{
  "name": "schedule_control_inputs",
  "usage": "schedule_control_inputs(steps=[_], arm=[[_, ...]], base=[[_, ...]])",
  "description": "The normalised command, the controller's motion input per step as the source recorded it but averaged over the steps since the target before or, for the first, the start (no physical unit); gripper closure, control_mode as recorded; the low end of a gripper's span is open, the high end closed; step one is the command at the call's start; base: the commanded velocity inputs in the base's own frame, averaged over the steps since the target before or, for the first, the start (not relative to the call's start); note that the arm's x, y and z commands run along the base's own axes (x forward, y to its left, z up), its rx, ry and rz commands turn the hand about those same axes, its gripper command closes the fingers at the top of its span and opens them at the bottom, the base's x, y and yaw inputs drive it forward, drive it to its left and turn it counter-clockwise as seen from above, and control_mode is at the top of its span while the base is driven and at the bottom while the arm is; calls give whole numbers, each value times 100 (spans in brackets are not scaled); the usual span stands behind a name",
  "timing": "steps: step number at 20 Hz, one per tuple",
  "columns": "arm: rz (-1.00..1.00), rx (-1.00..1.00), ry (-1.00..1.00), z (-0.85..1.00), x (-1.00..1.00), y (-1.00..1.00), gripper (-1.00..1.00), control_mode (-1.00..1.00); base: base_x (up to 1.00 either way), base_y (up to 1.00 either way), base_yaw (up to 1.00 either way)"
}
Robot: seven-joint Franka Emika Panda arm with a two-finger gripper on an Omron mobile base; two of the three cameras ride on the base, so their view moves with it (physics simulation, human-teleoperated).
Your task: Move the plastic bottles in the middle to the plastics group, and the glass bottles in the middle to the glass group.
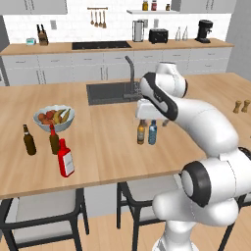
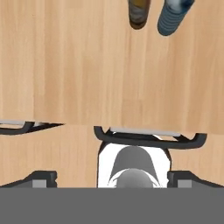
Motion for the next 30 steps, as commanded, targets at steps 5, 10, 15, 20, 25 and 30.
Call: schedule_control_inputs(steps=[5,10,15,20,25,30], arm=[[1,-5,-4,-19,15,-64,-100,-100],[9,-5,-4,-28,27,-53,-100,-100],[17,0,0,-4,36,-26,-100,-100],[19,0,0,0,38,0,-100,-100],[18,0,0,-2,32,0,-100,-100],[14,-3,0,-21,22,4,-100,-100]], base=[[0,0,0],[0,0,0],[0,0,0],[0,0,0],[0,0,0],[0,0,0]])
